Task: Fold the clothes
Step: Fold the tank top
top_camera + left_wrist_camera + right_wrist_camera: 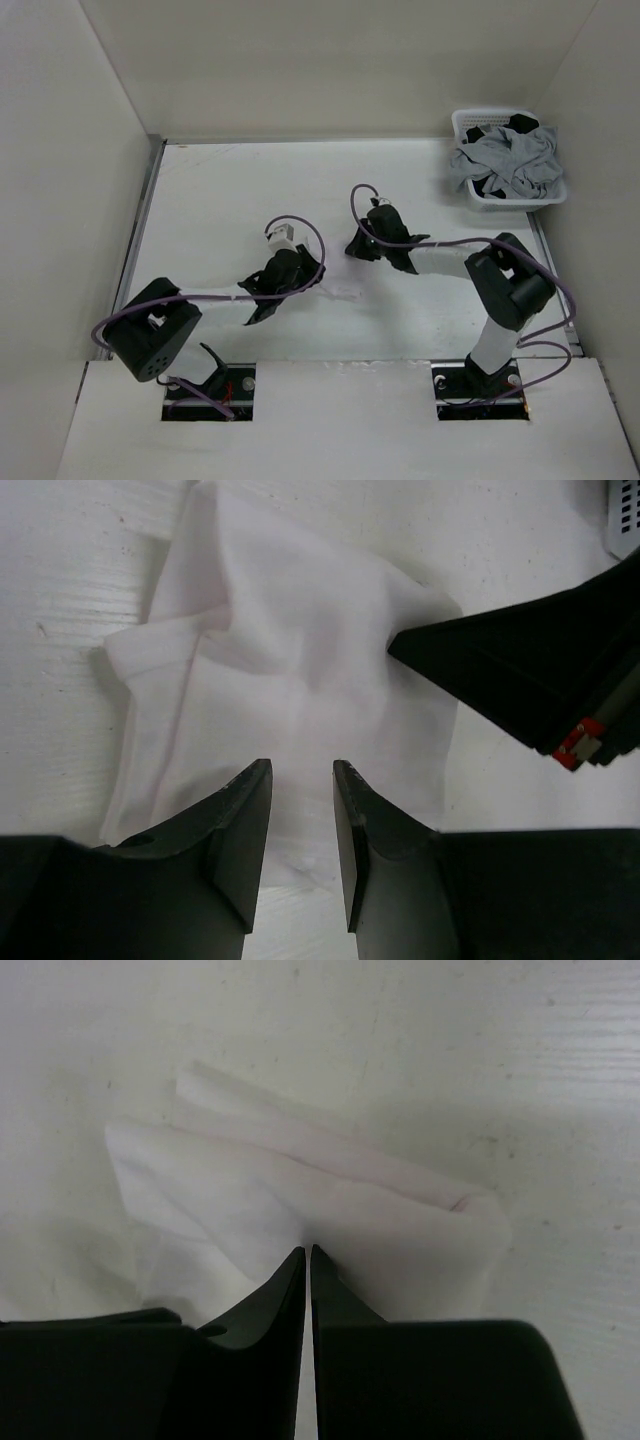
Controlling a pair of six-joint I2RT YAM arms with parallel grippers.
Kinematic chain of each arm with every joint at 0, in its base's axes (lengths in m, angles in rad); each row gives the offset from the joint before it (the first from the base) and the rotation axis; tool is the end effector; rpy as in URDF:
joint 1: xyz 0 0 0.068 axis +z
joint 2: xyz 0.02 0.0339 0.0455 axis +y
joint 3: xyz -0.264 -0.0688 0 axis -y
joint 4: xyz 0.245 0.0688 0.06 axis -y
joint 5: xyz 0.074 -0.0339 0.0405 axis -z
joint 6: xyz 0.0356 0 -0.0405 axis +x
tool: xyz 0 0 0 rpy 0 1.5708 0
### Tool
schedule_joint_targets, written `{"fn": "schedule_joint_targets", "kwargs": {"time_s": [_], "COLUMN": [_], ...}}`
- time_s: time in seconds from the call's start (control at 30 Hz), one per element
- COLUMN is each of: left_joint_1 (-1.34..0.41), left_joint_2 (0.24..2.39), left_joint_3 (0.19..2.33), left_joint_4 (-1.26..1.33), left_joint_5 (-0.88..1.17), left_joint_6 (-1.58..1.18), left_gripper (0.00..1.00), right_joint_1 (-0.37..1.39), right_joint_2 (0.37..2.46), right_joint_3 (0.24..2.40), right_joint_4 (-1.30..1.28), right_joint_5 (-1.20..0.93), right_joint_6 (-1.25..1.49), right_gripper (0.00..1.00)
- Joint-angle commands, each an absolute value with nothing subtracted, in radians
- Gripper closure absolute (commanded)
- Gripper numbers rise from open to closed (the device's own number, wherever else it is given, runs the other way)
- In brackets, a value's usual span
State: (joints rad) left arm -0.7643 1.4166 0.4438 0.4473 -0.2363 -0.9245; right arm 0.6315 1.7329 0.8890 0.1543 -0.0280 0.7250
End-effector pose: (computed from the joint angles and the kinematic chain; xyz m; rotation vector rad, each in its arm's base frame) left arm 0.1941 -0.1746 0.1512 -0.3217 2.1523 -0.7639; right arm 0.2858 0.2103 0.1611 0.0952 2.3704 0.7277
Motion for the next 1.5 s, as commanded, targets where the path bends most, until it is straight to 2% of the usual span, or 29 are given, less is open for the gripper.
{"fn": "schedule_joint_targets", "kwargs": {"time_s": [0.0,0.3,0.5,0.57,0.6,0.73,0.8,0.97,1.17,1.47], "left_joint_1": [-0.760,-0.746,-0.766,-0.769,-0.768,-0.745,-0.728,-0.661,-0.542,-0.464], "left_joint_2": [1.411,1.373,1.224,1.195,1.193,1.285,1.365,1.573,1.778,1.753], "left_joint_3": [0.396,0.314,0.342,0.382,0.405,0.524,0.584,0.686,0.745,0.712], "left_joint_4": [0.545,0.540,0.441,0.399,0.390,0.400,0.432,0.557,0.627,0.706], "left_joint_5": [-0.259,-0.264,-0.267,-0.270,-0.268,-0.250,-0.229,-0.138,-0.095,-0.069], "left_joint_6": [-0.942,-0.974,-0.976,-0.968,-0.962,-0.939,-0.933,-0.940,-0.945,-0.936], "left_gripper": [0.71,0.71,0.71,0.71,0.71,0.71,0.72,0.78,0.79,0.78], "right_joint_1": [0.587,0.522,0.507,0.507,0.513,0.579,0.608,0.651,0.671,0.702], "right_joint_2": [1.787,1.844,1.683,1.603,1.573,1.502,1.480,1.480,1.528,1.539], "right_joint_3": [0.920,0.908,0.804,0.744,0.714,0.602,0.563,0.486,0.416,0.361], "right_joint_4": [0.275,0.396,0.456,0.457,0.457,0.466,0.468,0.531,0.610,0.649], "right_joint_5": [-0.063,-0.127,-0.183,-0.175,-0.169,-0.152,-0.144,-0.118,-0.101,-0.080], "right_joint_6": [0.755,0.807,0.827,0.824,0.825,0.836,0.839,0.874,0.920,0.950], "right_gripper": [0.91,0.88,0.70,0.67,0.67,0.87,0.90,0.91,0.91,0.88]}}
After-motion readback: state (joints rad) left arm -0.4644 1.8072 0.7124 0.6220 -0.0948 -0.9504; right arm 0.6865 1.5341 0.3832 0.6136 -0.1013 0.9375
